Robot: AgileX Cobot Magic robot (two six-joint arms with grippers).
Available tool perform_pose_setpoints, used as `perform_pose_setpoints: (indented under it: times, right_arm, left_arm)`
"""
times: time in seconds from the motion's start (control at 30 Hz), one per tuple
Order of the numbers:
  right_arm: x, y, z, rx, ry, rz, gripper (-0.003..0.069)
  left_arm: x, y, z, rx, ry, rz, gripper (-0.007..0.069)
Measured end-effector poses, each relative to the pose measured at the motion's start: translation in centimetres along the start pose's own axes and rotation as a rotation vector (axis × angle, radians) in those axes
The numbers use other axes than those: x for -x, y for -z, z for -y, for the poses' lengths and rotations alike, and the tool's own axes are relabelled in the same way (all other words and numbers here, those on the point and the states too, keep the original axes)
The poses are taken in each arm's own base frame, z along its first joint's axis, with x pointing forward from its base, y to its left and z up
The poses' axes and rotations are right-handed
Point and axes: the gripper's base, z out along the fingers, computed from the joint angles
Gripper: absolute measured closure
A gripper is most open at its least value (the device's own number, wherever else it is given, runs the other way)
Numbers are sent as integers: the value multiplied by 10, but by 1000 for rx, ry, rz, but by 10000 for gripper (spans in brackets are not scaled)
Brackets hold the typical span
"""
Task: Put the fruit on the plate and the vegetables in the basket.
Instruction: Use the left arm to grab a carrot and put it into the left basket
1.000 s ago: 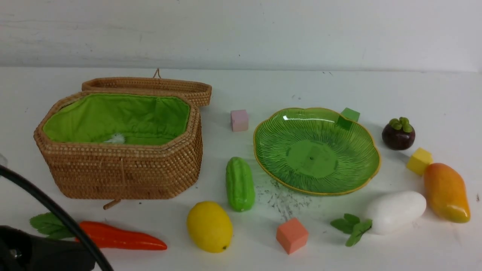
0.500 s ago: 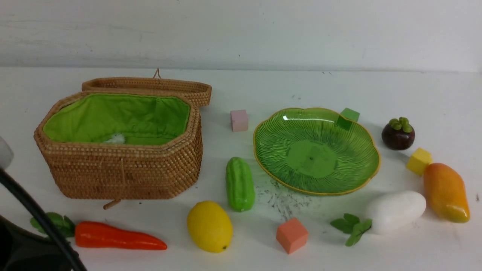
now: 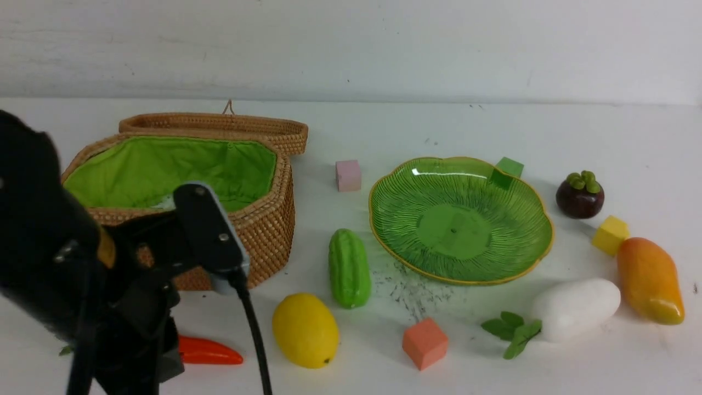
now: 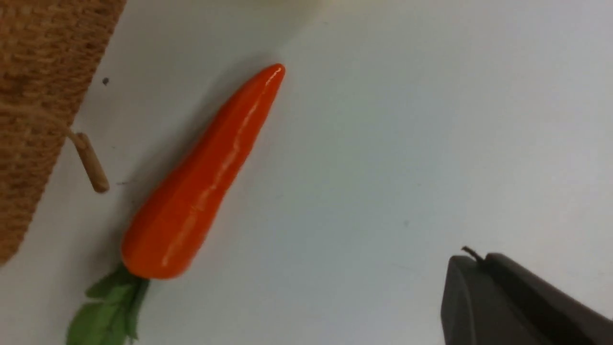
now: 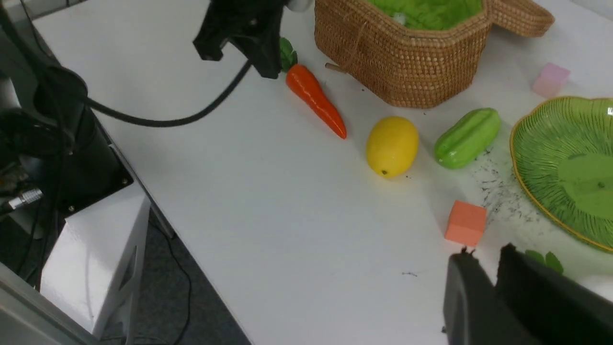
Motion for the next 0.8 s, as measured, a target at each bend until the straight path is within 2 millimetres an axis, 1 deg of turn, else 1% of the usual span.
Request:
perform_pose_setpoints:
  times: [0.07, 0.1, 0.3, 0.33, 0.37, 0.4, 0.47, 0.57, 0.67, 0.7, 0.73, 0.8]
  right_arm:
    - [0, 0, 0, 1, 7, -3, 553]
    - [-1, 0, 0, 3, 7, -6, 552]
    - [-2, 0, -1, 12, 9, -24, 552]
    - [-2, 0, -1, 12, 9, -24, 552]
    - [-2, 0, -1, 12, 9, -24, 552]
    - [-2, 0, -1, 12, 9, -25, 552]
    - [-2, 0, -1, 12, 9, -25, 552]
    - [-2, 0, -1, 14, 8, -27, 549]
    - [-3, 0, -2, 24, 6, -33, 547]
    - [-3, 0, -2, 24, 6, -33, 547]
    - [-3, 0, -2, 27, 5, -31, 545]
    - [-3, 0, -3, 28, 4, -30, 545]
  left_arm:
    - [4, -15, -6, 6, -75, -43, 530]
    - [5, -19, -8, 7, -97, -54, 498]
    - [14, -59, -25, 42, -187, -156, 188]
    - [15, -64, -26, 47, -191, -161, 144]
    - [16, -66, -27, 49, -195, -162, 130]
    - [19, -76, -31, 63, -208, -164, 84]
    - [22, -87, -37, 83, -215, -156, 60]
    - [21, -101, -46, 88, -201, -163, 57]
    - [17, -117, -53, 66, -190, -205, 88]
    - [17, -117, -53, 66, -190, -205, 91]
    - [16, -124, -53, 51, -193, -227, 109]
    - [16, -130, -54, 44, -202, -241, 141]
